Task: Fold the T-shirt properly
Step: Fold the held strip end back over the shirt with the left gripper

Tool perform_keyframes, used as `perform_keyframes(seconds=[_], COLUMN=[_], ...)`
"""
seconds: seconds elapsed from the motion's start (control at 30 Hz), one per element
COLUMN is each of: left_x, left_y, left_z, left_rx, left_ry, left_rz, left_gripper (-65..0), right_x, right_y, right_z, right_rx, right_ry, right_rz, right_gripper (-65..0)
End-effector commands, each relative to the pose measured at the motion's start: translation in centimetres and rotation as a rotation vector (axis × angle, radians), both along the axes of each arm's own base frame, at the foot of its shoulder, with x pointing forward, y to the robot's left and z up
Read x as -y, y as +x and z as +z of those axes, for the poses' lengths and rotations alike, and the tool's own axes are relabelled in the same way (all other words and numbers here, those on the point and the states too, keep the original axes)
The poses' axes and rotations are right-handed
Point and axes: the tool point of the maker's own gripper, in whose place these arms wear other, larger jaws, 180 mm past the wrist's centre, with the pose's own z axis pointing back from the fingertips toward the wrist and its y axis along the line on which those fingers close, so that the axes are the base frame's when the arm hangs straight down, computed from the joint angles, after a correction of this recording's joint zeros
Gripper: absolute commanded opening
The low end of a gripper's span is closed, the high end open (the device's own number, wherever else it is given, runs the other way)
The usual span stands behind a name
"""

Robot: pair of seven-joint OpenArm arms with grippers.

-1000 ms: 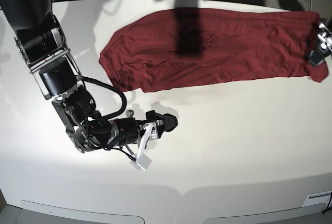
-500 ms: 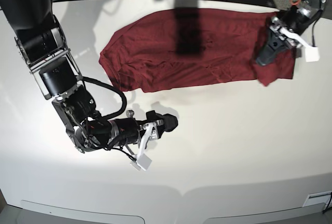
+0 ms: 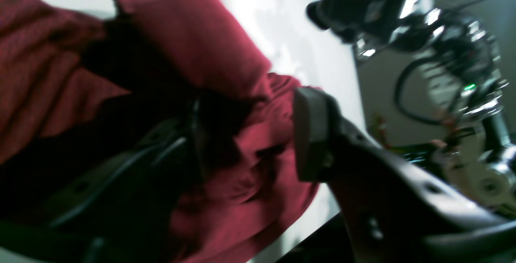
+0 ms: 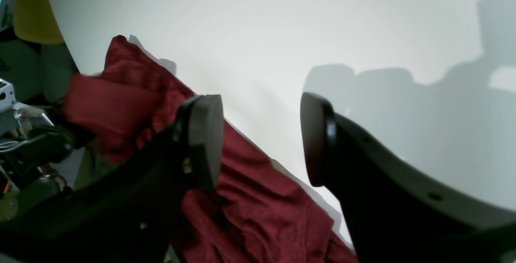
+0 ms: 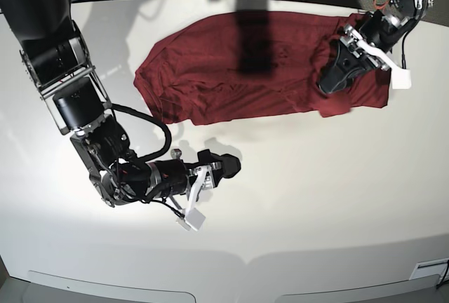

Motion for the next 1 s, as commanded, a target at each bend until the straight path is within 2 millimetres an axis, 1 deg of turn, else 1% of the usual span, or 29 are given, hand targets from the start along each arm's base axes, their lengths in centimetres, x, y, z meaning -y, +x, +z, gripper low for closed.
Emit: perform_keyframes(seconds=[0.0,0.1,0.27,0.37,0.4,0.43,0.53,0.6,0.67,0.8,0.87,0.97], left_x=[-0.4,-0.3,0.8,0.1,-0.4,-1.0,-3.5,-4.6,-5.1,-6.1,-6.1,-5.6], left_y=[0.6,1.0,1.0,1.3,1.4,1.4,1.0,0.2,-0.4,-1.4,-2.2,-3.4], left_z=[1.6,2.4,3.5,4.2,4.0,3.4,0.5,-1.1,-2.0,-2.9,-3.3,-3.6], left_rx=[0.057,0.078,0.099,0.13,0.134,0.129,0.067,0.018,-0.002,0.0,-0.014,-0.035], left_ry=[-0.03,-0.051,-0.001,0.093,0.159,0.247,0.511,0.625,0.675,0.749,0.749,0.704], left_rz=[0.015,0.014,-0.086,-0.113,-0.122,-0.134,-0.184,-0.216,-0.221,-0.2,-0.201,-0.197], left_gripper=[-35.0,-35.5,-35.6,-35.6,-35.6,-35.6,-35.6,-35.6,-35.6,-35.6,-35.6,-35.6], right_x=[-0.3,-0.3,-0.3,-0.3,-0.3,-0.3,-0.3,-0.3,-0.4,-0.4,-0.4,-0.5], right_y=[1.4,1.4,1.4,1.4,1.4,1.4,1.4,1.4,1.4,1.4,1.4,1.4], right_z=[2.3,2.3,2.3,2.3,2.3,2.3,2.3,2.2,2.3,2.3,2.3,2.3], right_rx=[0.053,0.053,0.053,0.053,0.052,0.052,0.052,0.052,0.052,0.052,0.052,0.052], right_ry=[0.043,0.043,0.043,0.043,0.042,0.042,0.042,0.042,0.045,0.044,0.044,0.045], right_rz=[-0.008,-0.008,-0.008,-0.008,-0.008,-0.008,-0.007,-0.007,-0.006,-0.006,-0.006,-0.006], right_gripper=[-34.0,-34.0,-34.0,-34.0,-34.0,-34.0,-34.0,-34.0,-34.0,-34.0,-34.0,-34.0])
